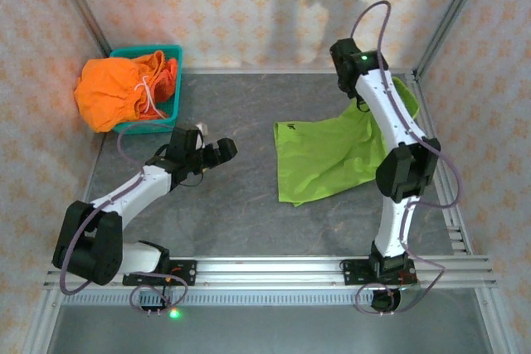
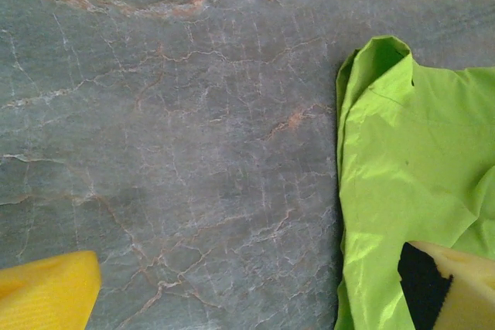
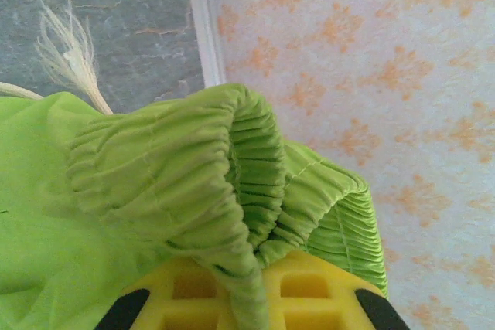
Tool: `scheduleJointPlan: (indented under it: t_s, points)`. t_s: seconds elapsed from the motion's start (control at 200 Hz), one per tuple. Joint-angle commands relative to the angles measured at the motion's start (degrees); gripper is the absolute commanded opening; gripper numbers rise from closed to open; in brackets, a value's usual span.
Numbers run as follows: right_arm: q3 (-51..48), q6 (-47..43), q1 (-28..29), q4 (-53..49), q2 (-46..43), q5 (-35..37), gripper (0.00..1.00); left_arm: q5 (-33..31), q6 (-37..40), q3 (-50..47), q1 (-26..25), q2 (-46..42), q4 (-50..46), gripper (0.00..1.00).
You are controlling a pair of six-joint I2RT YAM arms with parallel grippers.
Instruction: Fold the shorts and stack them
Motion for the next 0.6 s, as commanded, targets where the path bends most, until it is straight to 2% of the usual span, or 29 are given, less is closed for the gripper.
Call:
scheduleJointPlan:
  t_s: [0.0,0.16,0.29,0.355,0.4,0.445,0.515,0.55,0.591]
  points:
    - [4.8,4.2,3.9,-9.7,3.2,10.3,0.03,0.0,0.5,-0.8,-0.6,-1.8,0.9,1.00]
    - [9.9,14.1,11.0,-18.7,8.8,10.8,0.09,0.2,-0.4,-1.4,-0.6,-1.0,2.7,1.00]
    - [10.7,22.4,16.6,-22.7,13.2,7.3,0.20,0.2,-1.0,-1.8,-0.7,-0.4,3.8,1.00]
    - [11.1,25.3,19.1,-22.8,14.9,3.0,0.23,0.1,-1.2,-2.0,-0.7,-0.2,4.3,1.00]
    - [10.6,25.9,21.1,-20.2,15.4,-2.9,0.28,-0.1,-1.4,-2.3,-0.7,-0.2,4.7,1.00]
    - [8.9,25.1,23.1,-15.4,14.7,-11.0,0.40,-0.5,-1.7,-2.6,-0.7,-0.1,5.2,1.00]
    - [4.6,24.3,25.3,-5.7,11.7,-28.1,0.59,-0.9,-2.3,-3.2,-0.7,0.0,6.1,1.00]
    - [1.7,25.5,25.6,-0.1,9.3,-37.9,0.66,-1.0,-2.7,-3.4,-0.8,-0.1,6.6,1.00]
    - [-3.2,27.1,25.6,7.6,5.5,-49.3,0.69,-1.1,-3.1,-3.6,-0.7,-0.4,7.1,1.00]
